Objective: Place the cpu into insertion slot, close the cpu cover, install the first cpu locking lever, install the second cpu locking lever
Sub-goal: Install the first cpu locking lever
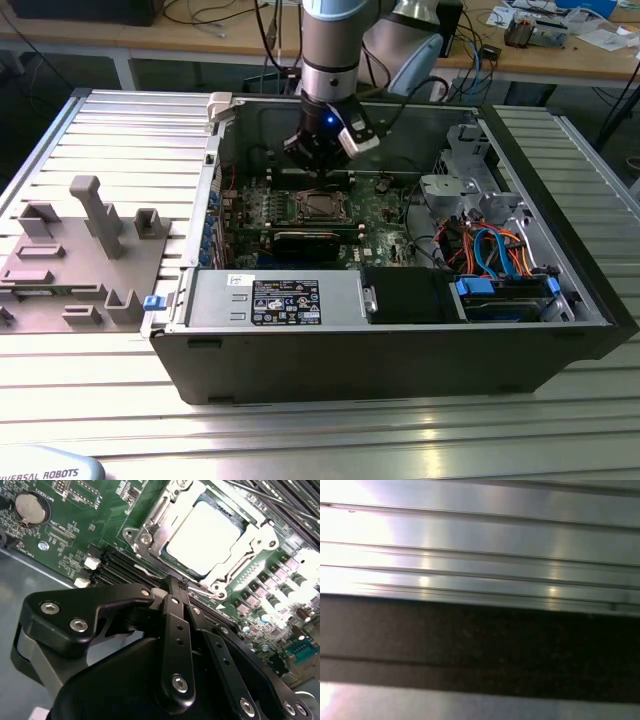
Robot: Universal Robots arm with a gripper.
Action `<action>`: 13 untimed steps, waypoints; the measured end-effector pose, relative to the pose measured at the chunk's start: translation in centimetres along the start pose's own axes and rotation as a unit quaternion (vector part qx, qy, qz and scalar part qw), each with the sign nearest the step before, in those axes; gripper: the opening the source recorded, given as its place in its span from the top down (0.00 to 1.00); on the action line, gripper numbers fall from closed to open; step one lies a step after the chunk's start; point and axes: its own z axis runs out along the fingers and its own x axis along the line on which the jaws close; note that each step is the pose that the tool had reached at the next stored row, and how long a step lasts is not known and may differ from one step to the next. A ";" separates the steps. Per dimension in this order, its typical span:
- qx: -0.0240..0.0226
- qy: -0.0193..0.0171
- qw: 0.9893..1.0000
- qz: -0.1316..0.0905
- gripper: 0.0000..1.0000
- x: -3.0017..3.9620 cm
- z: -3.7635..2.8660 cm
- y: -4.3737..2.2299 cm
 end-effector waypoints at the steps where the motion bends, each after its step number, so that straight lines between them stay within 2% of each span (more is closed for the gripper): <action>1: 0.000 0.000 1.000 0.000 0.89 -0.10 0.08 -0.01; 7: 0.001 0.000 1.000 0.000 0.89 -0.72 0.59 -0.07; 13: 0.002 0.000 1.000 0.000 0.89 -0.91 0.79 -0.12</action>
